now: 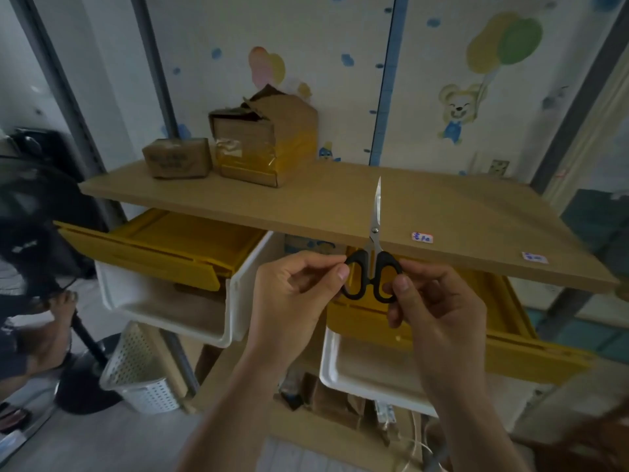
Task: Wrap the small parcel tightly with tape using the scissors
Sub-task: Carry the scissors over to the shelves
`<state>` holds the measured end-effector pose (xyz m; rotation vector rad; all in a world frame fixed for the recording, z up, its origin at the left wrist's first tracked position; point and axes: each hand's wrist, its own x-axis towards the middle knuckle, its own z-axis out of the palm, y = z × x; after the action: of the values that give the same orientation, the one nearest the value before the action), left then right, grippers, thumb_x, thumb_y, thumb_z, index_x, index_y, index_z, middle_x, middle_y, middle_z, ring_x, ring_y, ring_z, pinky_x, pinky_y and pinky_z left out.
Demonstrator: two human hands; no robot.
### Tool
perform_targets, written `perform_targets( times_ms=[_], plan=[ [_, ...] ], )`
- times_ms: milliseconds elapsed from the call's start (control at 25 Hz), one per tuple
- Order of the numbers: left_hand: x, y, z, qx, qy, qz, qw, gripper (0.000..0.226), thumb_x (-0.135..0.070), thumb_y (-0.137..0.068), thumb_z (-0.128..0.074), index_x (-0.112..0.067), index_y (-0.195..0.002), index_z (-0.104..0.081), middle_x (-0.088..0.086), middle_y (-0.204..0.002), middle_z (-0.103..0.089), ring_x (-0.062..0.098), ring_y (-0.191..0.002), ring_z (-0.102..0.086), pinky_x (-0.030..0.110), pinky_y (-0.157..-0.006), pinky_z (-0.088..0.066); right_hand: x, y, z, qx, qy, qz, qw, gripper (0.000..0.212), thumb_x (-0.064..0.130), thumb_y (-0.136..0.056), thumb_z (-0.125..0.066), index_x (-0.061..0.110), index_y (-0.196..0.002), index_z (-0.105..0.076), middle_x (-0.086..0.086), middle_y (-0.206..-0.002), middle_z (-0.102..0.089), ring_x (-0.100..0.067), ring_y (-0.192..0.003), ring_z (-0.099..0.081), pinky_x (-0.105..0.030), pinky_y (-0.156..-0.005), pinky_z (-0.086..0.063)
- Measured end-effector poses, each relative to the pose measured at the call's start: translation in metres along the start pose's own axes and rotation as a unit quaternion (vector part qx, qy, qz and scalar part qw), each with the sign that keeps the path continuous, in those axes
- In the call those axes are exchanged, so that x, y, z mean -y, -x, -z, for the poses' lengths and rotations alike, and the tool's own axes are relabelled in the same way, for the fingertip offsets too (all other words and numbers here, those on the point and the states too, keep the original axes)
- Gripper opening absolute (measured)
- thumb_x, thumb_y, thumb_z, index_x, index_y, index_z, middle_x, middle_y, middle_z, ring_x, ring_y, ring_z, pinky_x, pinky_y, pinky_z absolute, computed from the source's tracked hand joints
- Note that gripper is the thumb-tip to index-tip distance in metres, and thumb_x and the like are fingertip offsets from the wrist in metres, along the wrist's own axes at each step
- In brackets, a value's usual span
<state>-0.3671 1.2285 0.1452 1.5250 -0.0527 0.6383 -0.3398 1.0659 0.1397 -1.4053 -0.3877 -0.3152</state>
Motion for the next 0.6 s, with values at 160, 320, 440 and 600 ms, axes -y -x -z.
perform_targets(
  times_ms=[160,320,440,600],
  plan=[
    [0.009,-0.023,0.05,0.025,0.006,-0.01,1.0,0.014,-0.006,-0.084,-0.074,-0.016,-0.094,-0.076,-0.001,-0.082,-0.078,0.015,-0.079,-0.075,0.021,-0.068,-0.058,-0.007,0.002,-0.055,-0.024,0.031,0.012,0.999,0.012,0.007,-0.088,-0.064,0.012,-0.098,-0.067,-0.008,-0.077,-0.072,-0.016,-0.051,-0.06,-0.025,-0.051,-0.051],
    [0.012,-0.047,0.138,0.056,0.02,-0.044,0.997,0.015,-0.005,-0.083,-0.073,-0.016,-0.093,-0.076,-0.001,-0.083,-0.078,0.015,-0.079,-0.075,0.02,-0.067,-0.058,-0.012,0.016,-0.145,-0.054,0.055,0.025,0.997,0.011,0.005,-0.089,-0.065,0.011,-0.098,-0.067,-0.007,-0.077,-0.073,-0.015,-0.052,-0.062,-0.022,-0.05,-0.051],
    [0.014,-0.07,0.222,0.083,0.03,-0.04,0.995,0.015,-0.008,-0.082,-0.074,-0.017,-0.093,-0.076,-0.001,-0.082,-0.078,0.015,-0.077,-0.075,0.022,-0.067,-0.059,-0.016,0.029,-0.228,-0.06,0.085,0.019,0.994,0.013,0.002,-0.09,-0.065,0.01,-0.1,-0.067,-0.006,-0.079,-0.073,-0.016,-0.054,-0.064,-0.023,-0.052,-0.053],
    [0.005,-0.094,0.297,0.087,0.059,-0.023,0.994,0.014,-0.017,-0.078,-0.074,-0.017,-0.092,-0.076,0.002,-0.078,-0.077,0.017,-0.072,-0.073,0.023,-0.065,-0.059,-0.007,0.035,-0.308,-0.078,0.096,0.008,0.992,0.014,0.002,-0.091,-0.065,0.012,-0.1,-0.068,-0.008,-0.08,-0.074,-0.019,-0.055,-0.065,-0.024,-0.053,-0.054]
  ],
)
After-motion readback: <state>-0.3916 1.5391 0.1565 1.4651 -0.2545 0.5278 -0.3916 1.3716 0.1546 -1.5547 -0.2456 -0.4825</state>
